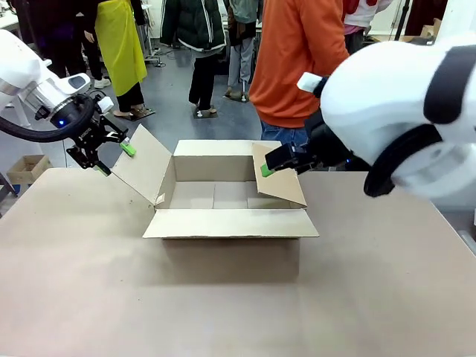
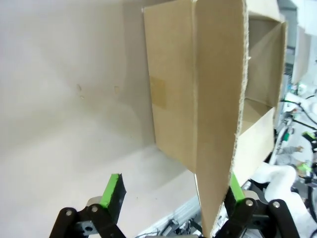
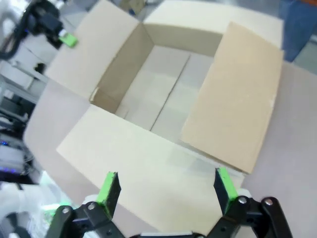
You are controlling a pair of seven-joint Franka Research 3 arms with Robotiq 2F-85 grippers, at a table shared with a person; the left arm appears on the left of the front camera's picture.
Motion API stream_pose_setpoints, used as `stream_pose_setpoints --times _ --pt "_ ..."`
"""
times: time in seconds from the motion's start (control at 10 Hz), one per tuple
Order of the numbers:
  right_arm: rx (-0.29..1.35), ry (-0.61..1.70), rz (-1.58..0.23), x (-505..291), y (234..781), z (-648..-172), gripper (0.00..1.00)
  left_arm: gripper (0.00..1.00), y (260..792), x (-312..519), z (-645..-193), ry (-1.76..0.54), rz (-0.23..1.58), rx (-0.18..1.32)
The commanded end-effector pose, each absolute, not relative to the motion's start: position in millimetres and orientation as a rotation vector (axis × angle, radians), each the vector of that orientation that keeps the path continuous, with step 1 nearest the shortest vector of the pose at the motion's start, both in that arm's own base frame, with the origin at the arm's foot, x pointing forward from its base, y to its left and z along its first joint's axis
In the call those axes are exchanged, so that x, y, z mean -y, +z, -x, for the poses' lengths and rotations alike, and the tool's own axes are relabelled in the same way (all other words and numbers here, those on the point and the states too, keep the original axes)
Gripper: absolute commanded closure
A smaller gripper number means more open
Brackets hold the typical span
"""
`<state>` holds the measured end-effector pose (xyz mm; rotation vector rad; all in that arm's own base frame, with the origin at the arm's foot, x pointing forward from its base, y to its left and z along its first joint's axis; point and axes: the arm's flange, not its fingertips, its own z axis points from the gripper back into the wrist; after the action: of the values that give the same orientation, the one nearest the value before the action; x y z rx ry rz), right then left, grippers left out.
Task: Pack the gift set into the box.
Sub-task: Place both hands on the side flaps of the Package Box and spread them outward.
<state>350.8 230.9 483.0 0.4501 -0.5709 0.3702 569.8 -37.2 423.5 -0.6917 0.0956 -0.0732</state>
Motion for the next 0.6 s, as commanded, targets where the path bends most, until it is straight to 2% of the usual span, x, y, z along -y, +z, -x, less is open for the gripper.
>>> stream_pose_setpoints --times 0.0,0.2,0.3,0.4,0.5 --pt "0.372 0.402 -0.431 -245 522 -390 0.0 0.0 425 38 -567 -0.061 0.673 -0.094" --pt "0.266 0.354 -0.294 -266 526 -419 0.0 0.0 425 38 -567 -0.061 0.673 -0.094" --pt "0.389 0.284 -0.167 -287 519 -420 0.0 0.0 425 38 -567 -0.061 0.673 -0.094" --pt "0.338 0.362 -0.314 -237 504 -410 0.0 0.0 425 38 -567 -0.061 0.673 -0.094" --pt "0.341 0.334 -0.247 -251 512 -420 0.0 0.0 425 38 -567 -0.061 0.673 -0.094"
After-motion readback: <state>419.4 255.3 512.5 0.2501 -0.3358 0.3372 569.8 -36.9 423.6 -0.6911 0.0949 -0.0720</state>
